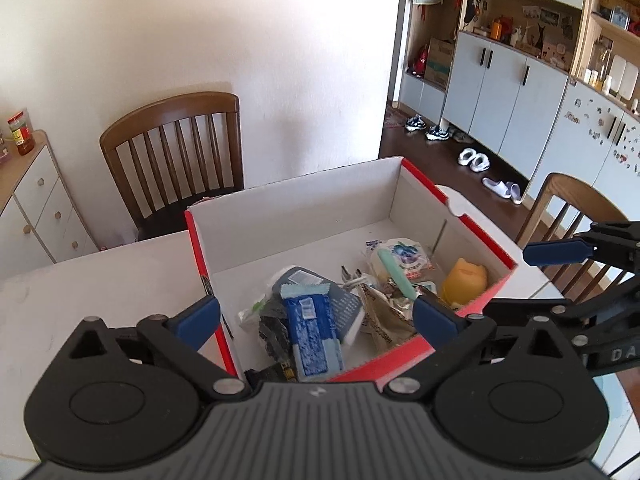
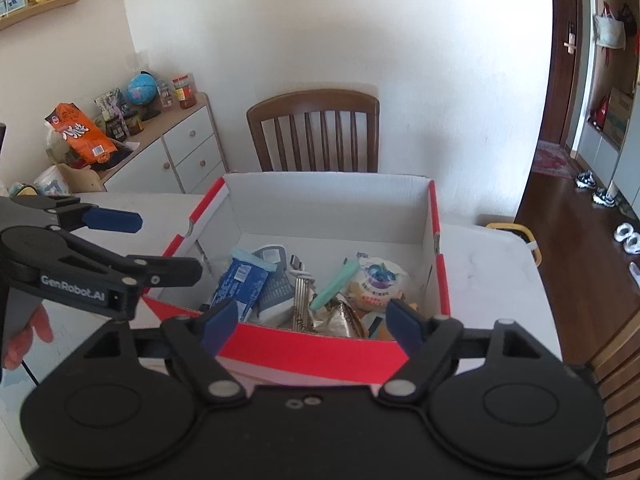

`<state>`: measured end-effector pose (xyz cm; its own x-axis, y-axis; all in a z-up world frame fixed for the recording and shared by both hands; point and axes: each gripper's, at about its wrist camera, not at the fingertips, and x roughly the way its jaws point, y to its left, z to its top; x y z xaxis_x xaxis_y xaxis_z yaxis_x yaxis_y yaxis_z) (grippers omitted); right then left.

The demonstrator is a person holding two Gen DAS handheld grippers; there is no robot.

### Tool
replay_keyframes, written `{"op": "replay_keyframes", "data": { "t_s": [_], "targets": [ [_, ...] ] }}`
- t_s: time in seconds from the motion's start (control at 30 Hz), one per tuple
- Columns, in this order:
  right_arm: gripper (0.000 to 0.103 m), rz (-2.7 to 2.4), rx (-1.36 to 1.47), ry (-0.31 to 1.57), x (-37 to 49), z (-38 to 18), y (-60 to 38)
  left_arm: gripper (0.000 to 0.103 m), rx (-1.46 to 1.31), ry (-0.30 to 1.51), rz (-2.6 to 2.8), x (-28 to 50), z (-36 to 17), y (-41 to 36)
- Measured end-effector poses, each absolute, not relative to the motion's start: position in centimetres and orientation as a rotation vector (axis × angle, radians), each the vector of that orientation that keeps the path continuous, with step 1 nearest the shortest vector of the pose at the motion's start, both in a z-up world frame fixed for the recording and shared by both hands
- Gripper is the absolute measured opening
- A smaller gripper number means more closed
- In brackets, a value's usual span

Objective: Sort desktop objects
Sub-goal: 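Lower both items into the shoebox and open both tools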

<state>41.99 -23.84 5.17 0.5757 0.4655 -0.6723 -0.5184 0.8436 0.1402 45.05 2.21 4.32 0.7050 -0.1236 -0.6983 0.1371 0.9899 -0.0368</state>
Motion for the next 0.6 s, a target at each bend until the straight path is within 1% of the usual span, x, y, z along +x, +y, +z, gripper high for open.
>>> {"op": "replay_keyframes", "data": {
  "t_s": [0.6],
  "targets": [
    [0.083, 0.585, -0.09, 0.748, 38.7, 5.2, -24.9, 0.103, -0.02, 0.75, -0.161, 39.0, 4.8, 1.3]
  ]
}}
